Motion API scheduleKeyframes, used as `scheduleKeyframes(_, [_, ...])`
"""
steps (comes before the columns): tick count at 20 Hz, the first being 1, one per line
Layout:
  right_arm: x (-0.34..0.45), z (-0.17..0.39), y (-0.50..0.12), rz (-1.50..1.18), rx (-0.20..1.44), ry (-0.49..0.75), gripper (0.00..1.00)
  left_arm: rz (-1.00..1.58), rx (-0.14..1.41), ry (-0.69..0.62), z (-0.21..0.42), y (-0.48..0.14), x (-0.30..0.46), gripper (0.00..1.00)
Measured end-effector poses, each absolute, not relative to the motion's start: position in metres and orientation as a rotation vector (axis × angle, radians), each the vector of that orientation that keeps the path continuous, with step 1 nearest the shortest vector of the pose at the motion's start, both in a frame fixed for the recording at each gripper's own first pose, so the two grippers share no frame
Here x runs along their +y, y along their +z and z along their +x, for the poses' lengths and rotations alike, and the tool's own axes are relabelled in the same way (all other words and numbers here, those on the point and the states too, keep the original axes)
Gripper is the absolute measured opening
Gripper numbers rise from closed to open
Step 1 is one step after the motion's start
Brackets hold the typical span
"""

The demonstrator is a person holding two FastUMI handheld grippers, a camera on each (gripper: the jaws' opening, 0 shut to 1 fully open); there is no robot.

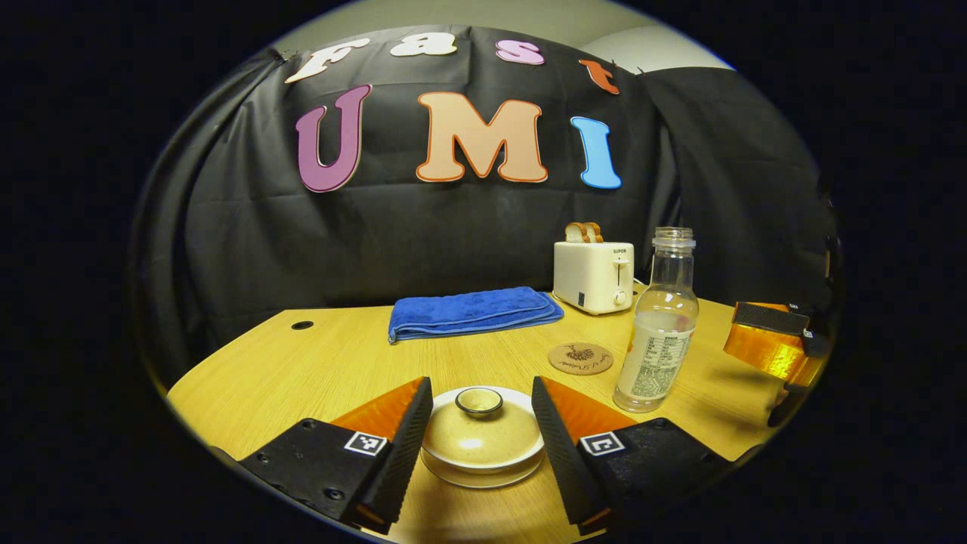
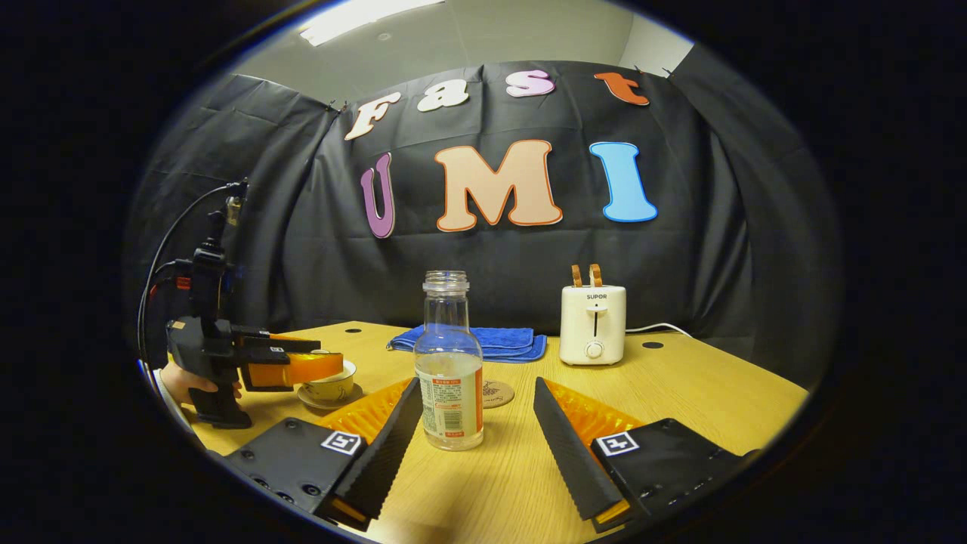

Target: Open the teacup lid with one hand, grasp the water bottle and pour water into the teacup with the other hand; after pouring, place the water bottle on the coaster and then close the teacup lid.

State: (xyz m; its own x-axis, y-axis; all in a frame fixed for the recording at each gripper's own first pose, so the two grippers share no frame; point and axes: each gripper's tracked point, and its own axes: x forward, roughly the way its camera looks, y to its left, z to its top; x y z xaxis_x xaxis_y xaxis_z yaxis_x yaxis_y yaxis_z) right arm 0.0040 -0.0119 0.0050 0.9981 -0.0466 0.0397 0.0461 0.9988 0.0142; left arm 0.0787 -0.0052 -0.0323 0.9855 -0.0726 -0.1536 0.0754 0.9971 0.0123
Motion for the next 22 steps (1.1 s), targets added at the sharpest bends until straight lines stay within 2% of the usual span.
scheduleKeyframes(4, [-0.0117,0.0035,0.0057,0.014,-0.039,-0.047,0.96,0.023,0.163,-0.079,0.0815,-0.0338,-0.0049,0.64])
scheduleKeyframes(6, [-0.0112,0.0031,0.0063,0.014,-0.039,-0.047,0.99,0.025,0.164,-0.075,0.0823,-0.0331,-0.0032,0.64])
scheduleKeyframes(7, [-0.0109,0.0030,0.0070,0.014,-0.039,-0.047,0.96,0.025,0.163,-0.071,0.0835,-0.0328,-0.0026,0.61])
scheduleKeyframes(9, [-0.0103,0.0026,0.0062,0.014,-0.038,-0.043,0.92,0.026,0.162,-0.069,0.0863,-0.0333,-0.0017,0.49])
scheduleKeyframes(10, [-0.0105,0.0029,0.0060,0.014,-0.039,-0.043,0.92,0.027,0.163,-0.068,0.0867,-0.0336,-0.0010,0.47])
scheduleKeyframes(13, [-0.0111,0.0032,0.0063,0.014,-0.038,-0.043,0.92,0.029,0.159,-0.067,0.0877,-0.0332,-0.0006,0.31])
scheduleKeyframes(14, [-0.0107,0.0033,0.0060,0.014,-0.038,-0.043,0.95,0.029,0.160,-0.067,0.0880,-0.0333,-0.0006,0.31])
scheduleKeyframes(16, [-0.0109,0.0025,0.0065,0.014,-0.038,-0.043,0.92,0.028,0.157,-0.068,0.0873,-0.0322,0.0004,0.29])
scheduleKeyframes(18, [-0.0112,0.0030,0.0062,0.014,-0.038,-0.043,0.99,0.027,0.153,-0.070,0.0875,-0.0324,-0.0006,0.28])
scheduleKeyframes(20, [-0.0109,0.0032,0.0064,0.014,-0.038,-0.043,0.96,0.024,0.148,-0.070,0.0870,-0.0324,0.0013,0.27])
scheduleKeyframes(22, [-0.0105,0.0027,0.0061,0.014,-0.038,-0.041,0.99,0.019,0.136,-0.062,0.0858,-0.0299,0.0030,0.26])
